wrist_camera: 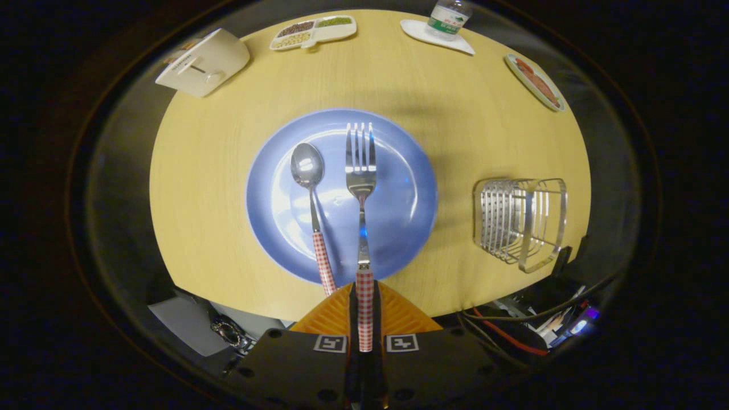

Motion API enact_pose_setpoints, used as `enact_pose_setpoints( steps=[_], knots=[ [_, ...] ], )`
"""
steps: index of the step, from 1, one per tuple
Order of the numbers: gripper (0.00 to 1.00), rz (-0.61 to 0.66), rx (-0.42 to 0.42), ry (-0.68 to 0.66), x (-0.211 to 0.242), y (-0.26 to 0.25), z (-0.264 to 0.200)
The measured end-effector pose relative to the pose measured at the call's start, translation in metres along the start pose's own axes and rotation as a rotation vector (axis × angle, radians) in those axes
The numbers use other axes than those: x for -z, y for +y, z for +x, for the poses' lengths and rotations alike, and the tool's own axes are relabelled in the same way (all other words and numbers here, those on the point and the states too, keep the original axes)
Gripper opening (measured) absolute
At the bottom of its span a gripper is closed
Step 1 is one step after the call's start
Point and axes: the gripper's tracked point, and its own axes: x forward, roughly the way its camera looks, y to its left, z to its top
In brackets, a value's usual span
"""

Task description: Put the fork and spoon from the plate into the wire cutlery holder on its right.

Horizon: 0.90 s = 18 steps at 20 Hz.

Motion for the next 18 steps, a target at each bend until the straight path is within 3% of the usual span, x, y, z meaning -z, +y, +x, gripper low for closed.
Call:
enact_pose_setpoints(
  steps=[9,18],
  knots=[
    [0.11,0.201,0.063,0.154,0.045,-0.087,-0.069],
    [0.11,0.376,-0.007,0.393,0.057,-0.136,-0.064]
  ],
)
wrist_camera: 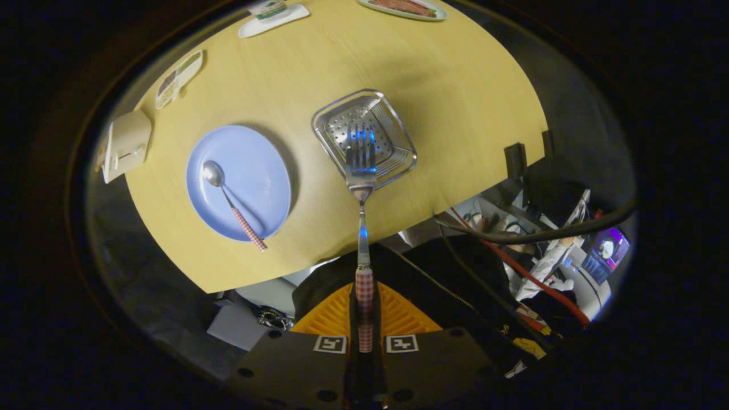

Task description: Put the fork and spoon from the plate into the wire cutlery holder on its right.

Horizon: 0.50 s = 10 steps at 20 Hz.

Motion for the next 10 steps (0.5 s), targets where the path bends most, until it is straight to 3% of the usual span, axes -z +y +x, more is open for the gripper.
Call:
enact_pose_setpoints(
  steps=[10],
  knots=[
    [0.12,-0.049,-0.043,0.24,-0.03,0.008,0.022]
  ],
)
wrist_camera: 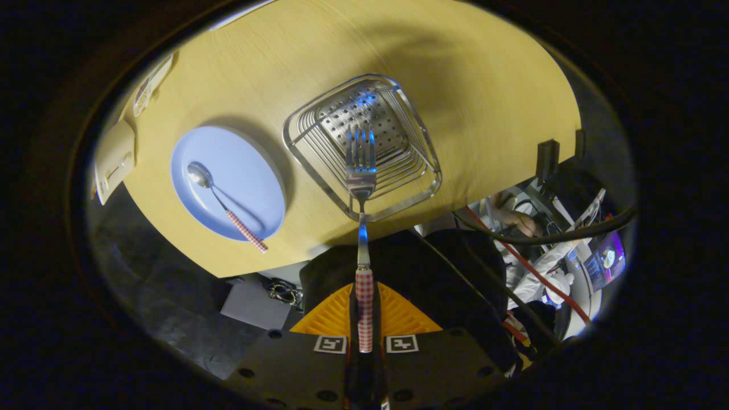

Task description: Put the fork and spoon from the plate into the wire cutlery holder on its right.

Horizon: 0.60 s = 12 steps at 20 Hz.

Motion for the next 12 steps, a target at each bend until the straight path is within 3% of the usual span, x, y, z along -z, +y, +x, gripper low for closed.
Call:
enact_pose_setpoints(
  steps=[5,12],
  knots=[
    [0.13,-0.011,-0.006,0.067,-0.018,0.005,0.002],
    [0.58,0.002,-0.005,0.047,-0.03,0.006,0.003]
  ],
)
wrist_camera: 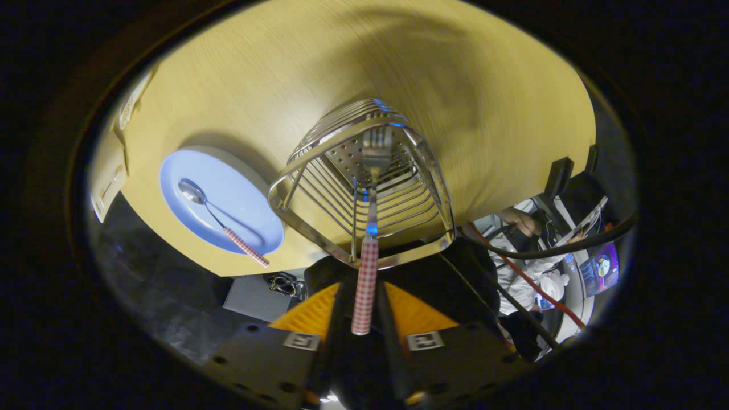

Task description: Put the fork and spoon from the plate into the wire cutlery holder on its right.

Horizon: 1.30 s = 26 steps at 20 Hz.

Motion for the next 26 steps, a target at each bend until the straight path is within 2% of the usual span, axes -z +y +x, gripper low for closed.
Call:
enact_pose_setpoints(
  steps=[6,7,15,21,23,26],
  knots=[
    [0.96,0.01,-0.016,-0.068,0.012,0.008,0.0],
    [1.0,0.009,-0.006,-0.078,0.016,0.008,0.0],
    [1.0,-0.034,0.089,-0.216,0.063,0.021,-0.015],
    [1.0,-0.147,0.087,-0.305,0.093,0.073,0.001],
    [1.0,-0.173,0.084,-0.344,0.089,0.091,0.014],
    [1.0,-0.193,0.03,-0.421,0.072,0.132,0.038]
  ],
)
